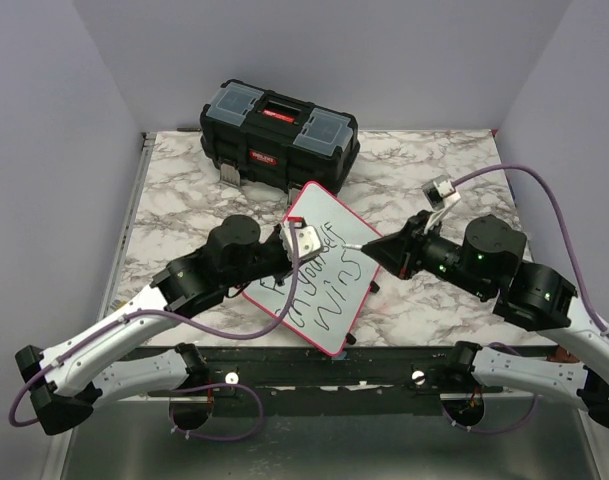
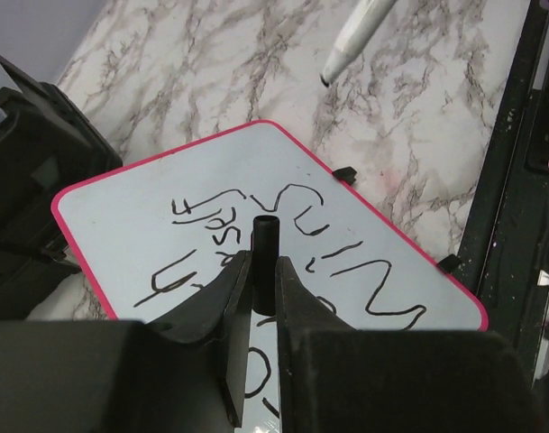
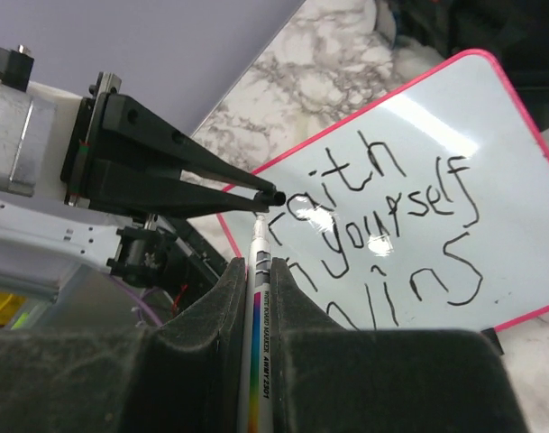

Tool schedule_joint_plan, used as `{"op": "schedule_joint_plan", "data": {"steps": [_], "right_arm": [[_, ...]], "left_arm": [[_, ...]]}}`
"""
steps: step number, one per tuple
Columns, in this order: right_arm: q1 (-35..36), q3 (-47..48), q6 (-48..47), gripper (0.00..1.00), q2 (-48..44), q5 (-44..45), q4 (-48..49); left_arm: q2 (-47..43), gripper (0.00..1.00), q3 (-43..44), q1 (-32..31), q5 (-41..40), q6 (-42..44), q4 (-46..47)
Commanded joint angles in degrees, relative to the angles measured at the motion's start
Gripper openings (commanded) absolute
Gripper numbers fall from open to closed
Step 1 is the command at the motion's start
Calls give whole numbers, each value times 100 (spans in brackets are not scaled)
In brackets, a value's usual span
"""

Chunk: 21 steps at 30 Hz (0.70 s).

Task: Write a sentence on the whiteboard
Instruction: Insert the whiteboard marker without the cap into the pen cap.

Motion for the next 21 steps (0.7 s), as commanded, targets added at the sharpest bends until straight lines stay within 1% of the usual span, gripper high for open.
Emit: {"op": "schedule_joint_plan", "data": {"steps": [1, 2, 7, 13, 21], "right_arm": [[8, -168, -29, 1, 120, -844, 437], [8, -204, -24, 1, 159, -997, 515], [8, -219, -23, 1, 455, -1100, 763], [8, -360, -37, 1, 551, -1036, 985], [16, -490, 17, 1, 531, -913, 1039]], "left_arm": [[-512, 0, -554, 60, -12, 103, 694], [-586, 0, -625, 60, -7, 79, 767], [-661, 0, -731, 66, 44, 41, 827], [-859, 0, -822, 69, 89, 41, 876], [-952, 0, -855, 60, 87, 33, 894]]}}
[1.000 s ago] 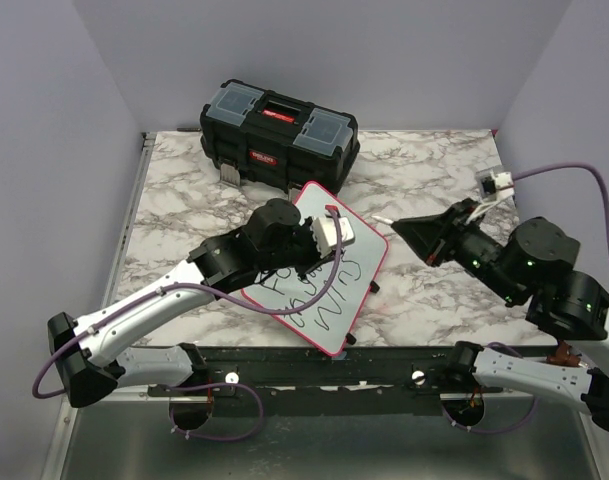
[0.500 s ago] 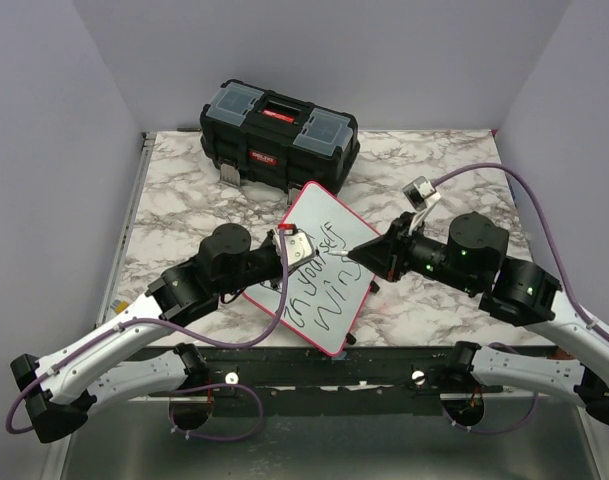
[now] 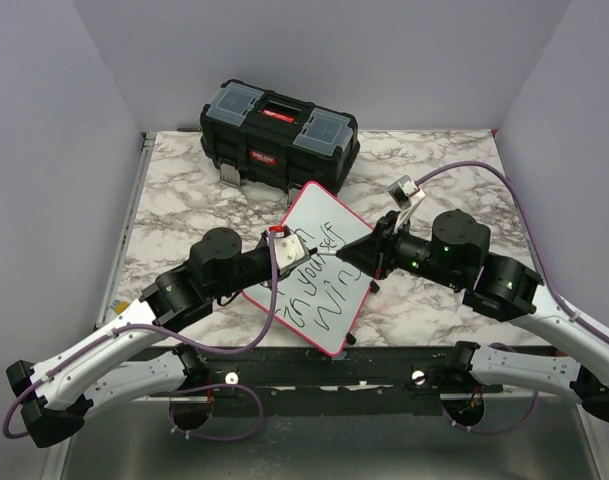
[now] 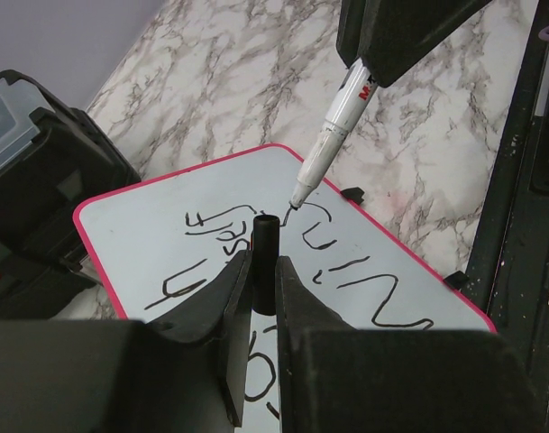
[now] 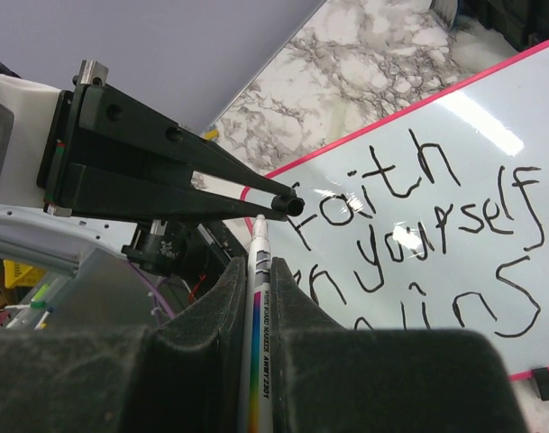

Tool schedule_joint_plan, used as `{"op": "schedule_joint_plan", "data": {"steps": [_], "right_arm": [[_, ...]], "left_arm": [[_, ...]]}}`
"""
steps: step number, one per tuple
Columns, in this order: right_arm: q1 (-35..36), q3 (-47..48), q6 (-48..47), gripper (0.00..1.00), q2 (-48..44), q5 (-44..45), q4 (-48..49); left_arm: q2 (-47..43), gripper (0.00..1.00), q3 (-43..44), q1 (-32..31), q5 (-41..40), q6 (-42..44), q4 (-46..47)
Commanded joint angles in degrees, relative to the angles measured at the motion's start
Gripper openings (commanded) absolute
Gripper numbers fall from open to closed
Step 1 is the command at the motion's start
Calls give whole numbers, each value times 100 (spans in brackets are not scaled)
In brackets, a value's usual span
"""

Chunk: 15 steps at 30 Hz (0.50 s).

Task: Write a sentence on the whiteboard
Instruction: Insert the whiteboard marker without the cap into the pen cap.

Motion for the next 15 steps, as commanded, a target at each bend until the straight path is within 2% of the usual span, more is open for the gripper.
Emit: {"op": "schedule_joint_plan", "data": {"steps": [1, 15], "right_arm": [[11, -142, 24, 1, -46, -34, 207], [8, -231, 99, 1, -45, 253, 282]], "left_arm": [[-105, 0, -42, 21, 80, 8, 148], [-158, 0, -66, 12, 105, -8, 157]]}}
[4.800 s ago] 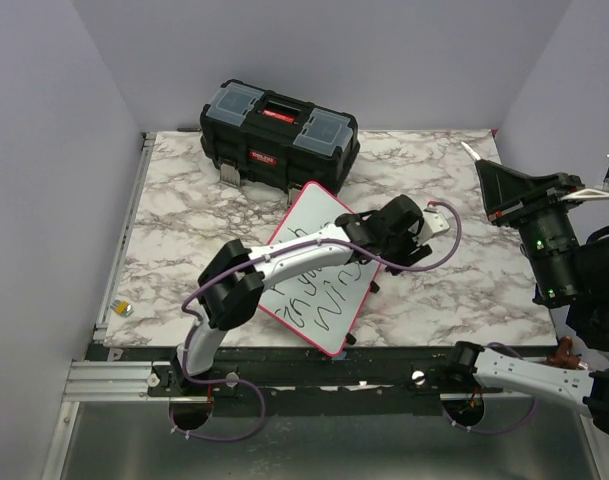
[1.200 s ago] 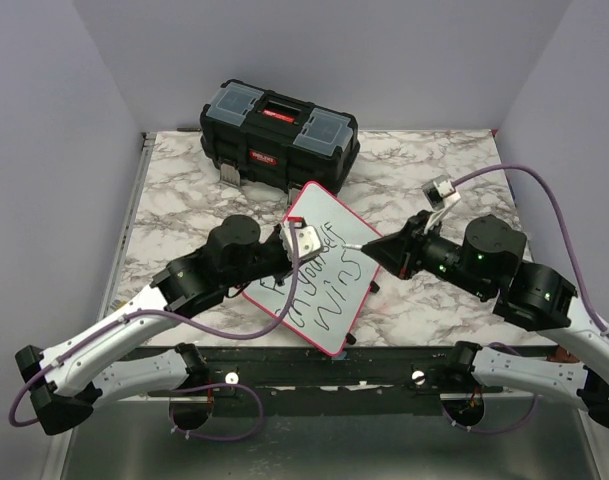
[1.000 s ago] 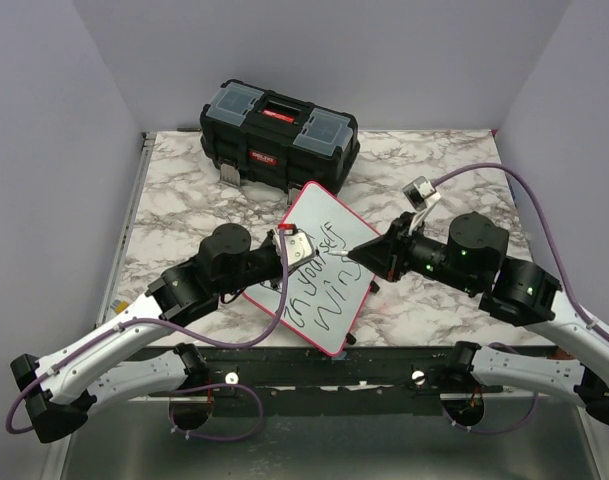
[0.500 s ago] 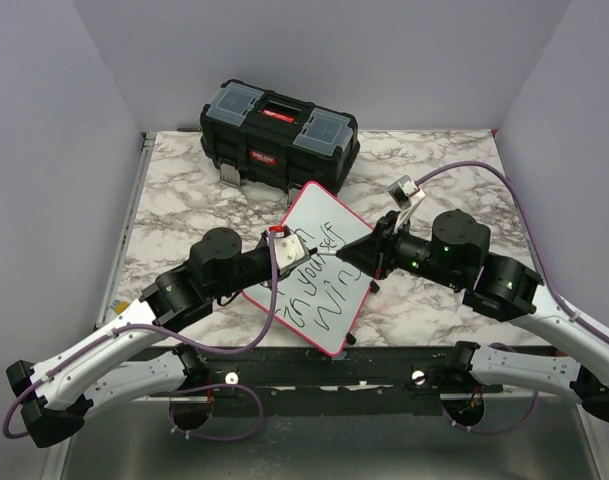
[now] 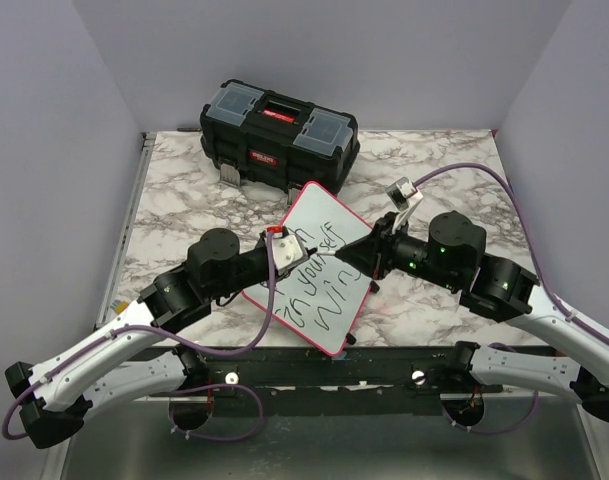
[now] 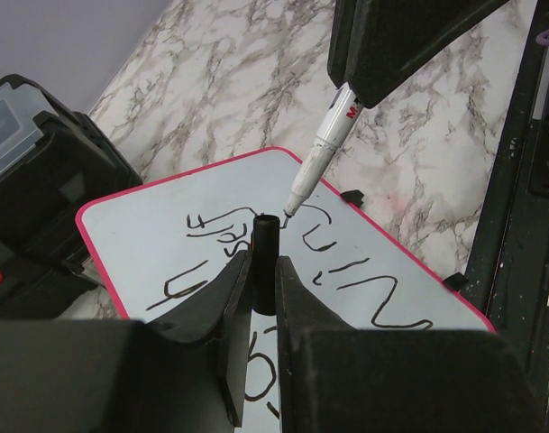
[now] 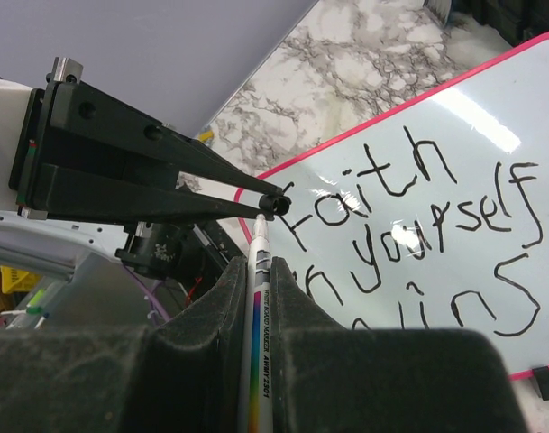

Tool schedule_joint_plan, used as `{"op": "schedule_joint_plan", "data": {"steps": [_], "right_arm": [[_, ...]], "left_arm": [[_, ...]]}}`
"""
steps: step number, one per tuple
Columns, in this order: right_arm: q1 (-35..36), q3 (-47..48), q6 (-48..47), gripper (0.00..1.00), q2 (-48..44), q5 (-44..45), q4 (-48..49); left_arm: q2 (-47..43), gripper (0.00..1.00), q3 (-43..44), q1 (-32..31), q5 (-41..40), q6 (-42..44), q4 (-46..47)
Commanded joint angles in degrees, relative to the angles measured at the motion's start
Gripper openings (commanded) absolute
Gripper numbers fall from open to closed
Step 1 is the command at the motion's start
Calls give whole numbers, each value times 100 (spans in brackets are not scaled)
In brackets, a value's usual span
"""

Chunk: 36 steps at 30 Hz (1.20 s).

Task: Write a sentence on the whiteboard
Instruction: Insert the whiteboard marker without the cap into the pen cap.

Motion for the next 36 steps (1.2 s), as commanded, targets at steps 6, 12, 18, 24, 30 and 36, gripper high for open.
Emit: {"op": "schedule_joint_plan", "data": {"steps": [6, 12, 18, 24, 30, 36], "right_arm": [[8, -140, 143, 1, -4, 194, 243], [14, -123, 154, 0, 30, 136, 267], [8, -123, 169, 1, 44, 100, 273], [10, -182, 195, 1, 74, 45, 285], [8, -202, 190, 1, 100, -35, 294], [8, -214, 180, 1, 167, -263, 276]], "left_arm": [[-128, 0, -73, 17, 120, -9, 140], [-150, 0, -86, 16, 128, -6, 140], [-158, 0, -85, 17, 138, -9, 134], [-173, 0, -86, 18, 142, -11, 135], [-179, 0, -95, 19, 130, -9, 138], [-204, 0, -103, 17, 203, 0, 138]]}}
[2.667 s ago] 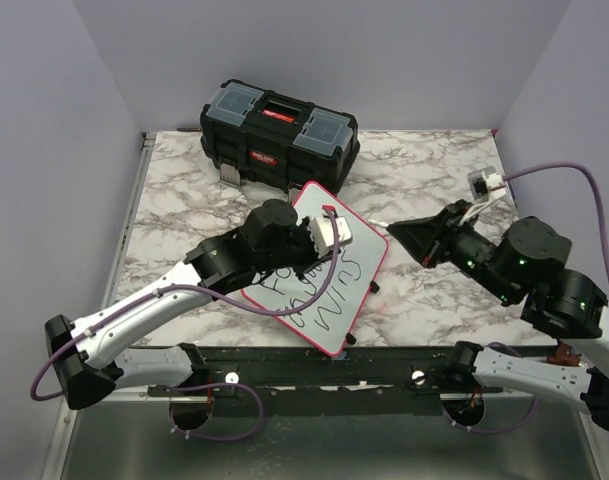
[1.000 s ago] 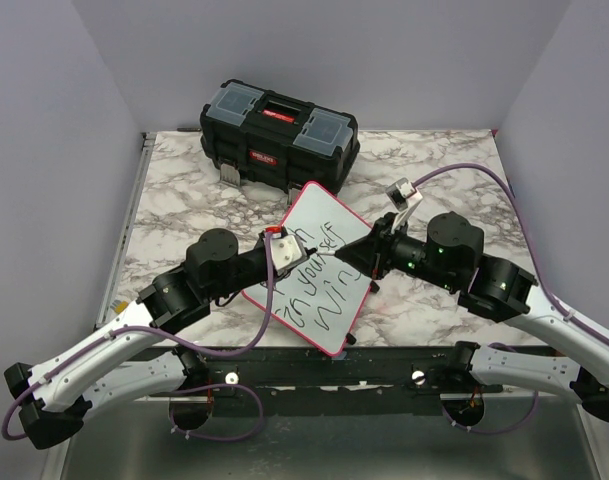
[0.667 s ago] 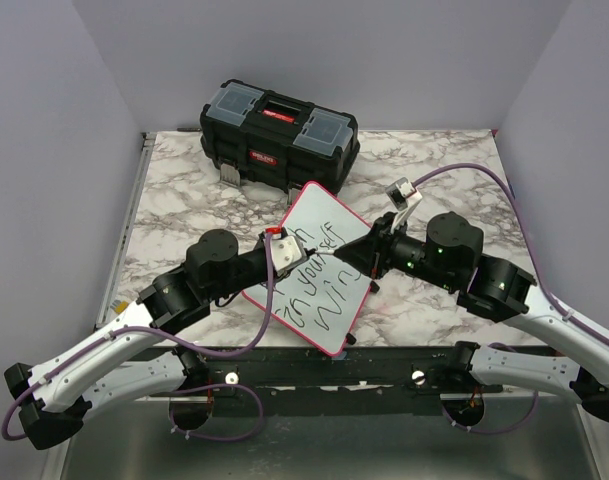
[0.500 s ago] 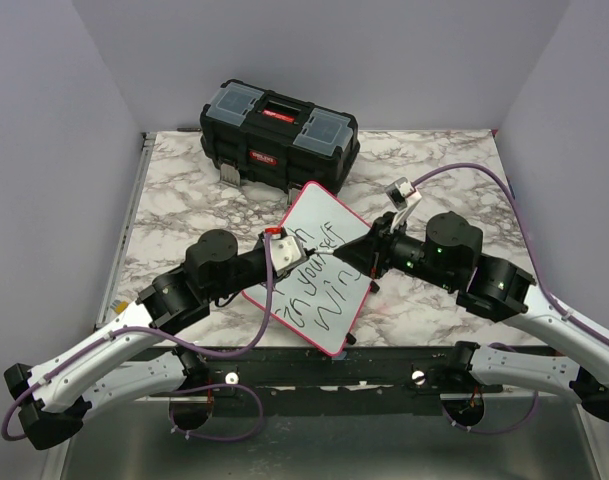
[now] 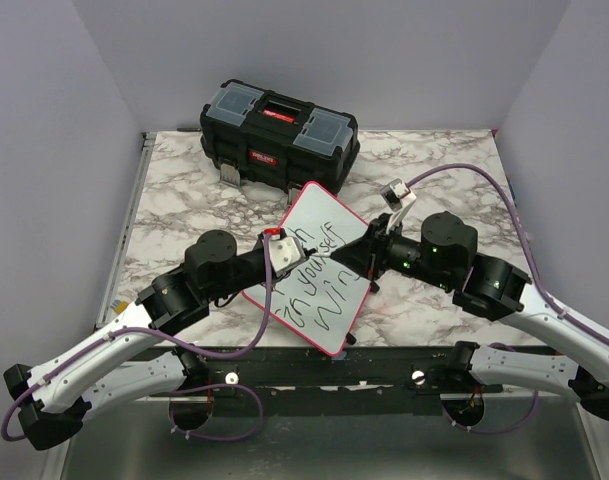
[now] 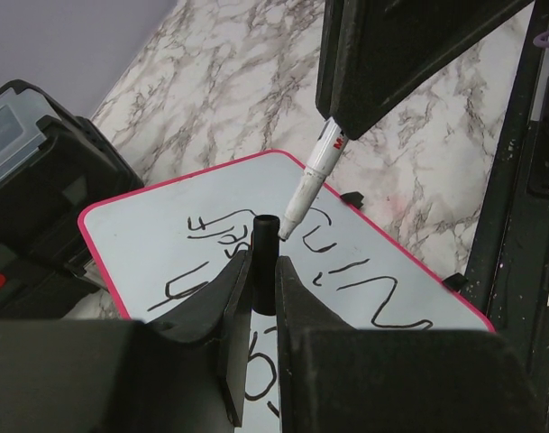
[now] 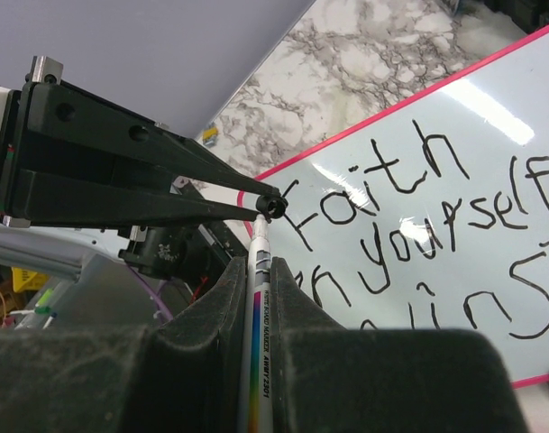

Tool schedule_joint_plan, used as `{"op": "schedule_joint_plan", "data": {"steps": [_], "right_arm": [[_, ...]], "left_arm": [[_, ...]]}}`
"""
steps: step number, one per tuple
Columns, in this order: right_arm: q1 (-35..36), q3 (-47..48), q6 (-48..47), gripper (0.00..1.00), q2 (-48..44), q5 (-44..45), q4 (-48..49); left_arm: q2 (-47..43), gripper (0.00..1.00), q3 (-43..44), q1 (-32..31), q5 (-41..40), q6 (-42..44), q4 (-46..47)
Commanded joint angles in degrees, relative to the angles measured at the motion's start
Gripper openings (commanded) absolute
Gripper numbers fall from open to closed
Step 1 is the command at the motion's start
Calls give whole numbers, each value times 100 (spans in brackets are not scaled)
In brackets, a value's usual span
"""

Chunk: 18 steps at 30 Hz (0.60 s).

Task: Write a sentence on the whiteboard
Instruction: Insert the whiteboard marker without the cap into the pen cap.

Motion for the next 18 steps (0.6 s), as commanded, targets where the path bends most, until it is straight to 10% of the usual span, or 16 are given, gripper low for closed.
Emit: {"op": "schedule_joint_plan", "data": {"steps": [1, 18], "right_arm": [[9, -87, 23, 1, 97, -267, 73], [8, 115, -8, 1, -255, 262, 11]], "left_arm": [[-109, 0, -47, 10, 197, 2, 116], [-133, 0, -64, 10, 178, 23, 114]]}}
